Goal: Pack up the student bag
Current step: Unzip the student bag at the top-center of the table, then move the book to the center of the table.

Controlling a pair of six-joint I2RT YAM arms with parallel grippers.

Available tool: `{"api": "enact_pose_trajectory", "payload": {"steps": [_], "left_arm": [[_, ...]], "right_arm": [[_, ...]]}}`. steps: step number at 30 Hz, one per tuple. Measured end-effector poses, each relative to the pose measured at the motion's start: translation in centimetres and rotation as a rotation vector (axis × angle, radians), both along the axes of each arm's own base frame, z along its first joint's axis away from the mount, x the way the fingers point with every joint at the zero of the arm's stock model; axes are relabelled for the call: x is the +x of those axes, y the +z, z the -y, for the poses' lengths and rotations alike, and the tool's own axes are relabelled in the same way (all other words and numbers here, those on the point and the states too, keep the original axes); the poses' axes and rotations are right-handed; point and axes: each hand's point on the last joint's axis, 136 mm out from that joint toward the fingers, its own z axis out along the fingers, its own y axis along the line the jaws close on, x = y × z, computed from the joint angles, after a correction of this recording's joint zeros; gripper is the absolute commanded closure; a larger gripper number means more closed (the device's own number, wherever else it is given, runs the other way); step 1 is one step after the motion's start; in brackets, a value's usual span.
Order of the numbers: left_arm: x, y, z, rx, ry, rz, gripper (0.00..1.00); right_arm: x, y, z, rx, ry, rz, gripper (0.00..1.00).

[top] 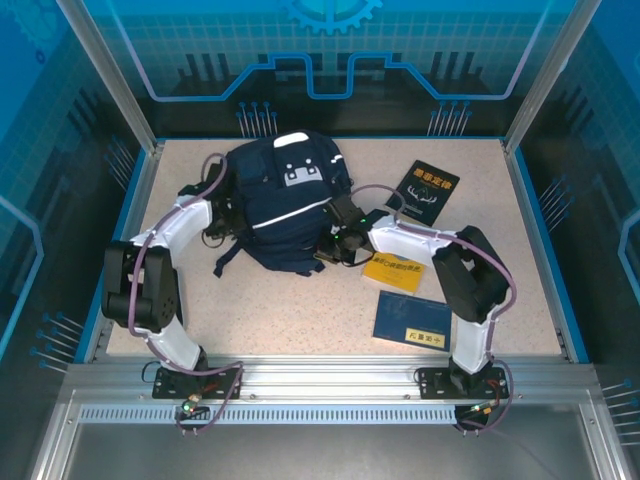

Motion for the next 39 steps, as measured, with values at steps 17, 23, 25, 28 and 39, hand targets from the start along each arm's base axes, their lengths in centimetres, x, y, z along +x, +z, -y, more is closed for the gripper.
{"api": "enact_pose_trajectory", "payload": {"steps": [17,23,25,28,39], "left_arm": [[-4.0,10.8,2.7,-0.236,-0.031,0.227,0.01],[-6.6,9.3,5.7,-0.351,-0.071,0.167,0.01],[-7.4,8.9,7.0,-0.379,-0.094,0.146,0.01],[-8.5,8.6,8.9,-0.41,-0.121,0.122,0.01],[-9.5,8.9,12.1,-0.482,-0.128,0.13,0.01]], "right_arm": [[-0.3,7.2,12.1,-0.299,-0.067,0.254,0.27],[-0.3,3.4,19.3,-0.425,-0.112,0.138,0.27],[-0.2,2.8,20.1,-0.44,-0.102,0.12,0.27],[-0.2,1.9,20.0,-0.437,-0.071,0.102,0.26],[-0.5,-1.8,19.0,-0.442,-0.004,0.021,0.27]]}}
